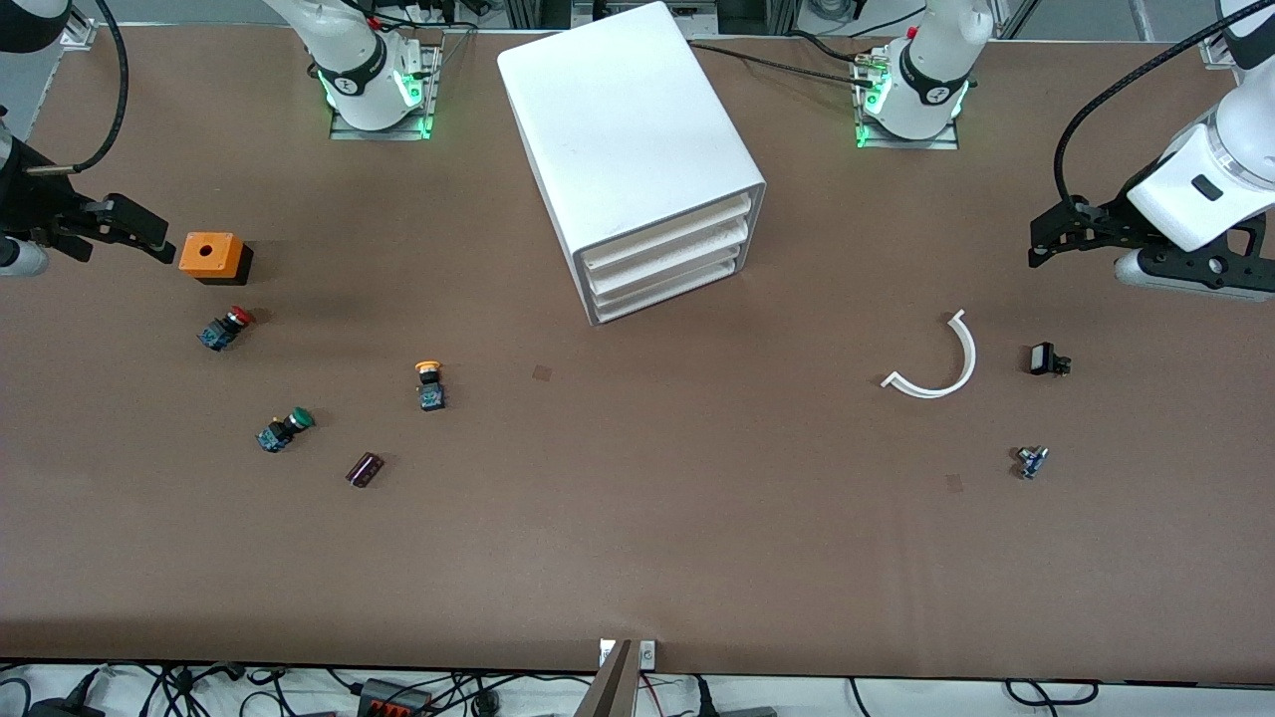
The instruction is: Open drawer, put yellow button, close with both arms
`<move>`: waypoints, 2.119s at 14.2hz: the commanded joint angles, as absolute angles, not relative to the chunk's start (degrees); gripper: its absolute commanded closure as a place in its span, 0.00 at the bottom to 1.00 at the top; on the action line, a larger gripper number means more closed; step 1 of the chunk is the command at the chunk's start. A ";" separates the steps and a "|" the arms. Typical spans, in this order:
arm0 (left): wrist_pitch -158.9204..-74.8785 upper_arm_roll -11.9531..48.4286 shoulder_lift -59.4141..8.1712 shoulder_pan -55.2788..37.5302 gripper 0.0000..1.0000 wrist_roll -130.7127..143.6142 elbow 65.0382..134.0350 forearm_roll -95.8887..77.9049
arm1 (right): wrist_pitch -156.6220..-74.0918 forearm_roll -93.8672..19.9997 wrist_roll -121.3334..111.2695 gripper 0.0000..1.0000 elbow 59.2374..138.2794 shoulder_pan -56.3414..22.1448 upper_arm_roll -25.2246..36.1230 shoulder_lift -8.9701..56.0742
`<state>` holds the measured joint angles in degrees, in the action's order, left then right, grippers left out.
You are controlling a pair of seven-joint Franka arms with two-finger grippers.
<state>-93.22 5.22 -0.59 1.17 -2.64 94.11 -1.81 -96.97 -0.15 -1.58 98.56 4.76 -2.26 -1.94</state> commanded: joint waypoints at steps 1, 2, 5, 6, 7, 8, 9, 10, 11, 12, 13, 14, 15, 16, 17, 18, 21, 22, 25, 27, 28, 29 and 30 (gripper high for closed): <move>-93.16 5.45 -0.44 1.23 0.00 -3.08 93.52 -1.32 | -97.03 0.00 -1.41 0.00 100.28 5.10 -2.46 -3.69; -93.16 5.45 -0.44 1.23 0.00 -3.08 93.52 -1.32 | -97.12 0.00 -1.41 0.00 100.28 5.10 -2.46 -3.69; -93.16 5.45 -0.44 1.23 0.00 -3.08 93.52 -1.32 | -97.12 0.00 -1.49 0.00 100.20 5.10 -2.46 -3.69; -93.16 5.45 -0.44 1.23 0.00 -3.08 93.52 -1.32 | -97.12 0.00 -1.49 0.00 100.20 5.10 -2.46 -3.69; -93.16 5.45 -0.44 1.23 0.00 -3.08 93.52 -1.32 | -97.12 0.00 -1.49 0.00 100.20 5.10 -2.46 -3.69; -93.16 5.45 -0.44 1.23 0.00 -3.08 93.52 -1.32 | -97.21 0.09 -1.49 0.00 100.20 5.10 -2.46 -3.69; -93.16 5.45 -0.44 1.23 0.00 -3.08 93.52 -1.32 | -97.29 0.09 -1.49 0.00 100.20 5.10 -2.46 -3.69; -93.16 5.45 -0.44 1.23 0.00 -3.08 93.52 -1.32 | -97.29 0.09 -1.49 0.00 100.20 5.10 -2.46 -3.69; -93.16 5.45 -0.44 1.23 0.00 -3.08 93.52 -1.32 | -97.29 0.09 -1.49 0.00 100.20 5.10 -2.46 -3.69; -93.16 5.45 -0.44 1.23 0.00 -3.08 93.52 -1.32 | -97.38 0.09 -1.49 0.00 100.20 5.10 -2.46 -3.69; -93.16 5.45 -0.44 1.23 0.00 -3.08 93.52 -1.32 | -97.38 0.09 -1.49 0.00 100.20 5.10 -2.46 -3.69; -93.08 5.45 -0.44 1.23 0.00 -3.08 93.52 -1.32 | -97.47 0.09 -1.49 0.00 100.20 5.10 -2.46 -3.60; -93.08 5.45 -0.44 1.32 0.00 -3.08 93.52 -1.32 | -97.47 0.09 -1.49 0.00 100.20 5.01 -2.46 -3.60; -93.08 5.45 -0.44 1.23 0.00 -3.08 93.52 -1.32 | -97.56 0.09 -1.49 0.00 100.20 5.01 -2.46 -3.60; -93.08 5.45 -0.44 1.23 0.00 -3.08 93.52 -1.41 | -97.65 0.09 -1.49 0.00 100.11 5.01 -2.46 -3.69; -92.99 5.28 -0.44 1.32 0.00 -2.99 93.52 -1.49 | -97.65 0.09 -1.49 0.00 100.19 4.92 -2.46 -3.60; -90.36 5.27 -0.97 1.23 0.00 -3.17 93.43 -1.93 | -97.47 0.00 -1.49 0.00 100.02 5.01 -2.46 -3.60; -90.26 5.27 -0.97 1.23 0.00 -3.43 93.43 -1.93 | -97.12 0.00 -1.49 0.00 100.11 5.18 -2.46 -3.69; -90.18 5.27 -0.97 1.23 0.00 -3.60 93.43 -1.93 | -96.33 0.00 -1.49 0.00 100.20 5.54 -2.02 -3.78; -90.18 5.36 -0.88 1.23 0.00 -3.16 93.43 -1.93 | -96.07 -0.09 -1.49 0.00 100.11 5.54 -1.59 -3.87; -90.18 5.36 -0.88 1.23 0.00 -3.34 93.43 -1.93 | -96.06 -0.09 -1.49 0.00 100.11 5.54 -1.58 -3.87; -90.18 5.36 -0.88 1.23 0.00 -3.43 93.43 -1.93 | -96.15 -0.09 -1.49 0.00 100.11 5.54 -1.58 -3.87; -90.18 5.36 -0.88 1.23 0.00 -3.51 93.43 -1.93 | -96.33 -0.09 -1.49 0.00 100.11 5.54 -1.58 -3.78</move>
<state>-91.09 5.22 -0.69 1.20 -2.64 94.13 -1.81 -96.30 -0.15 -1.58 98.57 5.14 -1.40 -2.05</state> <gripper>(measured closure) 0.000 0.000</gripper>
